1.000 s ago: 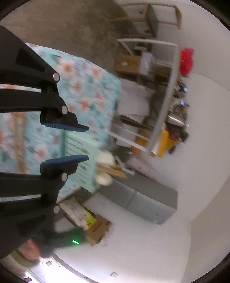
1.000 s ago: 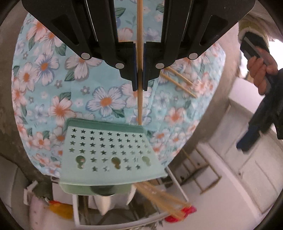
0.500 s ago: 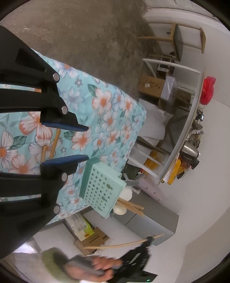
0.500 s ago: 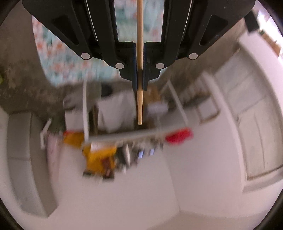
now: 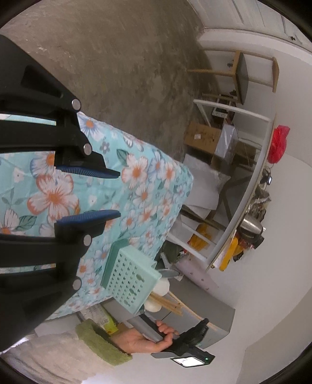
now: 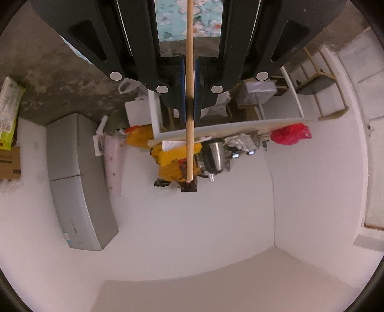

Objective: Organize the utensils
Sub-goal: 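Carry the upright chopstick above the mint holder with the right gripper, then lower the chopstick into the mint holder and open the right gripper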

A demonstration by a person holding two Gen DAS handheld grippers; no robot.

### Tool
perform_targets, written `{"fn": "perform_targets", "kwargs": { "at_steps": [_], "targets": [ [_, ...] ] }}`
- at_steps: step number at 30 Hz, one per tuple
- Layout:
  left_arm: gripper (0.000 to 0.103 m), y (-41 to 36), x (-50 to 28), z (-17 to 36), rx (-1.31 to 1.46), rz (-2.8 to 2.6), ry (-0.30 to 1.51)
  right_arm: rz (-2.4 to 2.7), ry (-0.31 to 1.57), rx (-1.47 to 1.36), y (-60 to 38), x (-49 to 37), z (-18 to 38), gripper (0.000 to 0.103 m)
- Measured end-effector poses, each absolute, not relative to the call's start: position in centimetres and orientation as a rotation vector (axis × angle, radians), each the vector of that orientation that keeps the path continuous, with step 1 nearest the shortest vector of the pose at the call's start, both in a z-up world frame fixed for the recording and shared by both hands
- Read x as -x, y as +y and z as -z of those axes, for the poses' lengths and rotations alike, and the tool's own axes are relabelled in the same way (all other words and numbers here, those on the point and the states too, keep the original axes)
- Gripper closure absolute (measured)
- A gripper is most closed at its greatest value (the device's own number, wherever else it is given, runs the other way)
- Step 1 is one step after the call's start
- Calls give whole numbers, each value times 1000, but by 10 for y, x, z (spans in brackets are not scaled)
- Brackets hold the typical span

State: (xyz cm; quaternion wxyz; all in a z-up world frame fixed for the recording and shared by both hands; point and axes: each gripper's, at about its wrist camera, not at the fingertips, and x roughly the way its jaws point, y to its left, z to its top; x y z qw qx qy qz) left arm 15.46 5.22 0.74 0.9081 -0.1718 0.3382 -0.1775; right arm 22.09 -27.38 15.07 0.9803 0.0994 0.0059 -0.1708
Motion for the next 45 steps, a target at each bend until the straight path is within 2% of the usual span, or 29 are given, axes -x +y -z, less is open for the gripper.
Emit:
{"fn": "perform_targets", "kwargs": {
  "at_steps": [6, 15, 28, 37, 45],
  "targets": [
    [77, 53, -157, -5, 355, 363, 702, 351, 27, -166, -273, -214, -140, 99],
    [77, 46, -156, -4, 354, 378, 705, 328, -70, -190, -283, -176, -174, 99],
    [77, 42, -143, -14, 343, 379, 685, 274, 37, -107, -262, -185, -138, 99],
    [77, 44, -138, -15, 346, 382, 680, 255, 4, -132, -264, -174, -154, 99],
    [77, 44, -138, -16, 348, 384, 679, 246, 54, -135, -262, -175, -141, 99]
  ]
}}
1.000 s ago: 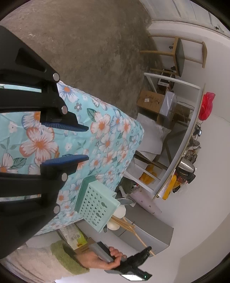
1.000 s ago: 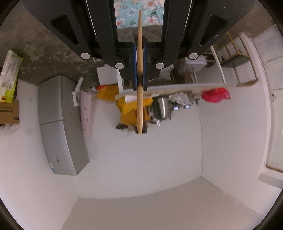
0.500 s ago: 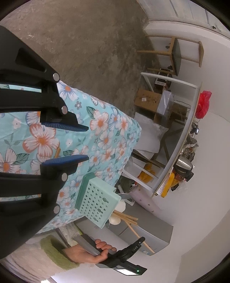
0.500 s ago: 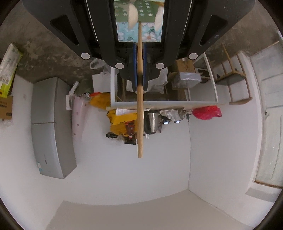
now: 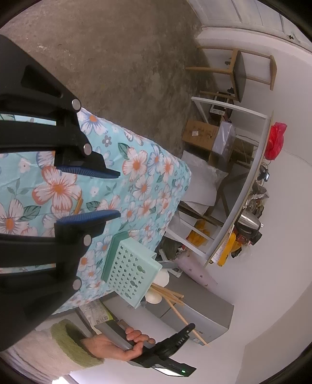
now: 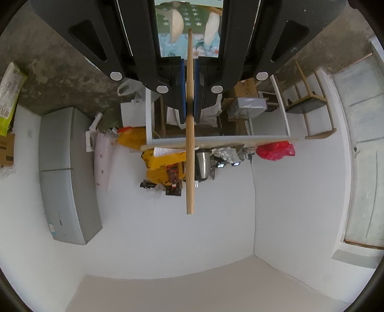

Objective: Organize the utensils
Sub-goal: 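Lower the chopstick into the mint holder and open the right gripper, then move both grippers back to the remaining wooden chopsticks on the cloth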

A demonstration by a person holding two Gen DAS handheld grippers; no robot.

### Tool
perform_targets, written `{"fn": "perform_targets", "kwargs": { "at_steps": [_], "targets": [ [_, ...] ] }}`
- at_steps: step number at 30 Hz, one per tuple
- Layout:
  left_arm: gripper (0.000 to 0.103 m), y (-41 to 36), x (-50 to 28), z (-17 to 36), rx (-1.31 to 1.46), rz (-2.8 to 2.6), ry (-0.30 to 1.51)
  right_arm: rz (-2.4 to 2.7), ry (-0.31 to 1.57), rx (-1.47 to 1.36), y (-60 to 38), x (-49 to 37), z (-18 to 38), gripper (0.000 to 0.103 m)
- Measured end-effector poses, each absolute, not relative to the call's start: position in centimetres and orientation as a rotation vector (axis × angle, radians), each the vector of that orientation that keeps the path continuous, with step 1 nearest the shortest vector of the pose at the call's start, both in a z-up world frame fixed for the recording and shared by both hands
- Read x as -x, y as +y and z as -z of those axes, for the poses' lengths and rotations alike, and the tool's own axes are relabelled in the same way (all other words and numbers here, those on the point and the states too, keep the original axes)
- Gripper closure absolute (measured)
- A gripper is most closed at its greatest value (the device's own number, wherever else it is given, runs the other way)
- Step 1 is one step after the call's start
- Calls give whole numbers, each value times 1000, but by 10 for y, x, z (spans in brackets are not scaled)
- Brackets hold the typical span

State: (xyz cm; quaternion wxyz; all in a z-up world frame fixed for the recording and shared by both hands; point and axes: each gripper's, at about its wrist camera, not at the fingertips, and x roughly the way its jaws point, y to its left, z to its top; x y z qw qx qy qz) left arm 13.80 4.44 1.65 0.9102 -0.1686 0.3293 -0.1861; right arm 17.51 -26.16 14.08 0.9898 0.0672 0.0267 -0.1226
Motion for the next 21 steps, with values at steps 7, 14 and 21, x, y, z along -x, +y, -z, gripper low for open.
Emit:
{"fn": "perform_targets", "kwargs": {
  "at_steps": [7, 14, 21],
  "targets": [
    [77, 46, -140, -15, 358, 381, 686, 220, 145, -132, -257, -177, -119, 98],
    [77, 41, -140, -11, 357, 390, 693, 210, 160, -139, -256, -156, -110, 78],
    [77, 37, -142, -8, 351, 396, 701, 216, 156, -215, -267, -123, -111, 74]
  ]
}}
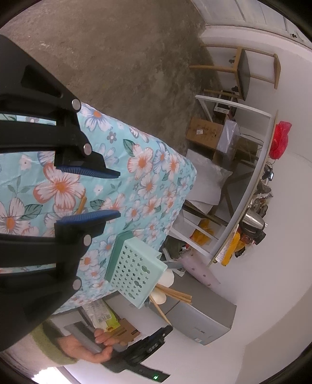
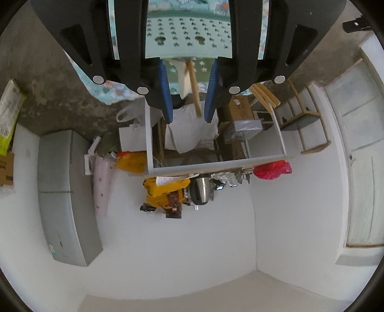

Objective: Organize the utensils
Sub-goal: 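Move both grippers back to the remaining wooden chopsticks on the cloth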

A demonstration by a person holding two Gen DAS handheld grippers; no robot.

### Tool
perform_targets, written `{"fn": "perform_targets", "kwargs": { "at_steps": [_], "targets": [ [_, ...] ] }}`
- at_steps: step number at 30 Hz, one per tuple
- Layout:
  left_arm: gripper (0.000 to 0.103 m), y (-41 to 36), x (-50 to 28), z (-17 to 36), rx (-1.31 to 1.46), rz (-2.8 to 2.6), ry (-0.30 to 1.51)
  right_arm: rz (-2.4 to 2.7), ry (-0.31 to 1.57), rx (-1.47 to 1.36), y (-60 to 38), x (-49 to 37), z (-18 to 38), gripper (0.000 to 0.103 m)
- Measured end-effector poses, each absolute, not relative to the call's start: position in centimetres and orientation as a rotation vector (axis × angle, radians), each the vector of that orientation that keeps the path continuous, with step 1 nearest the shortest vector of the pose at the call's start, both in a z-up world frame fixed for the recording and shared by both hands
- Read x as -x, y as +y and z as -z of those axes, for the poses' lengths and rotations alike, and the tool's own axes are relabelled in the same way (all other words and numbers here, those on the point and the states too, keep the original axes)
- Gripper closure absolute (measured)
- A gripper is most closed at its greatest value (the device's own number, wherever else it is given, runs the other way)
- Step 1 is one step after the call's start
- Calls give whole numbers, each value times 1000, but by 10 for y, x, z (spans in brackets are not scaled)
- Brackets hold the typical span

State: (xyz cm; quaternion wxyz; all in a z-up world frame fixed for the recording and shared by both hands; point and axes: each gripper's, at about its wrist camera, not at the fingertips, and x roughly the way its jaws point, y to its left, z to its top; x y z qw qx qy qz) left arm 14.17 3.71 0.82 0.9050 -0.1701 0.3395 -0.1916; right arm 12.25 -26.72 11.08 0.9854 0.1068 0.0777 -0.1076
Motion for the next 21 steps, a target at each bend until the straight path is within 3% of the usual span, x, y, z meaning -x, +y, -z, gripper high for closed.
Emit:
{"fn": "perform_targets", "kwargs": {
  "at_steps": [3, 11, 21],
  "targets": [
    [77, 36, -142, -7, 347, 398, 705, 218, 170, -238, -268, -104, -110, 70],
    [71, 20, -146, 10, 287, 415, 765, 150, 407, -295, -266, -64, -72, 40],
    [69, -54, -128, 32, -41, 588, 793, 206, 725, -491, -274, -33, 18, 37]
  ]
}}
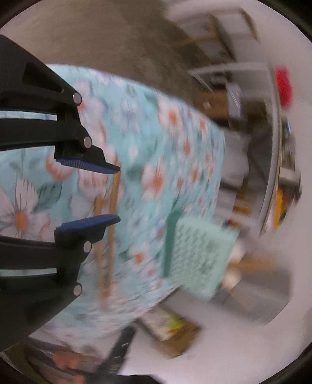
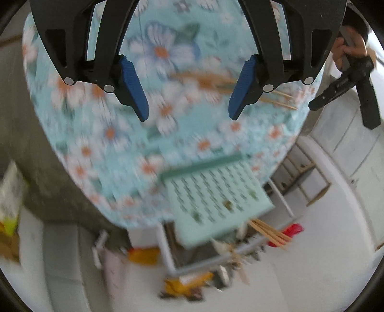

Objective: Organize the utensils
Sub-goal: 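Move both grippers back to the remaining wooden chopsticks on the cloth, then close the left gripper on a wooden chopstick while the right gripper approaches another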

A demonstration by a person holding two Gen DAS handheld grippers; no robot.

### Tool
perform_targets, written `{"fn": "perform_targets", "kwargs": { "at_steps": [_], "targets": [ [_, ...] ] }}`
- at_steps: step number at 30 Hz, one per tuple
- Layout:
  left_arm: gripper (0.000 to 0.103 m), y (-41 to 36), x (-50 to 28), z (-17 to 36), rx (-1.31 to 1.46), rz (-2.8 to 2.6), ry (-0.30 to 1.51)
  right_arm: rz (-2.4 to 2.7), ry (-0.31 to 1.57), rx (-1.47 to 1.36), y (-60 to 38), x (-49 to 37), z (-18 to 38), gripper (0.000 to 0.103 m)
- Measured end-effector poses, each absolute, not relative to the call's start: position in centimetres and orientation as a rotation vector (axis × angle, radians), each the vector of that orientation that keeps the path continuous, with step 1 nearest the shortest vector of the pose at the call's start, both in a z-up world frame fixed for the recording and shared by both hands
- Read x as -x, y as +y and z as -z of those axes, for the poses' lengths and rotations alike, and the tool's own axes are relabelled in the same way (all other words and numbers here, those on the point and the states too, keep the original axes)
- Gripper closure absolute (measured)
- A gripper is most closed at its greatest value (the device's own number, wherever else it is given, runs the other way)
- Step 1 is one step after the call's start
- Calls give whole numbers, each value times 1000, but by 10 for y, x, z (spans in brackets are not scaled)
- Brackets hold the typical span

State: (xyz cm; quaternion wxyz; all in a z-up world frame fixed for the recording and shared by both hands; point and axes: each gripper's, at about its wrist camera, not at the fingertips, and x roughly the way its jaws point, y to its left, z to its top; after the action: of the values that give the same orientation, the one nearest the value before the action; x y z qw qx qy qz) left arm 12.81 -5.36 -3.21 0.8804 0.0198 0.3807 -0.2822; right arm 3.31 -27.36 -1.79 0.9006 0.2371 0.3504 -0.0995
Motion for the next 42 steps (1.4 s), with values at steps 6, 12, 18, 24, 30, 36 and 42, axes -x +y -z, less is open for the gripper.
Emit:
{"fn": "perform_targets", "kwargs": {
  "at_steps": [6, 12, 18, 24, 30, 36, 42],
  "targets": [
    [69, -125, -94, 48, -451, 747, 690, 225, 863, -711, -309, -22, 65, 38],
    [69, -176, -77, 75, -782, 796, 593, 167, 832, -812, -322, -12, 71, 39],
    [83, -192, -65, 86, -980, 820, 514, 146, 820, -822, -326, -13, 73, 39],
    [89, -177, -49, 75, -1051, 861, 590, 137, 817, -800, -325, -10, 73, 39],
    [82, -168, -53, 58, -886, 891, 698, 126, 805, -811, -326, -8, 75, 39],
    [81, -203, -54, 59, -856, 970, 681, 116, 797, -812, -327, -6, 76, 39],
    [84, -238, -57, 68, -887, 982, 664, 110, 792, -806, -326, -4, 76, 39]
  ]
}}
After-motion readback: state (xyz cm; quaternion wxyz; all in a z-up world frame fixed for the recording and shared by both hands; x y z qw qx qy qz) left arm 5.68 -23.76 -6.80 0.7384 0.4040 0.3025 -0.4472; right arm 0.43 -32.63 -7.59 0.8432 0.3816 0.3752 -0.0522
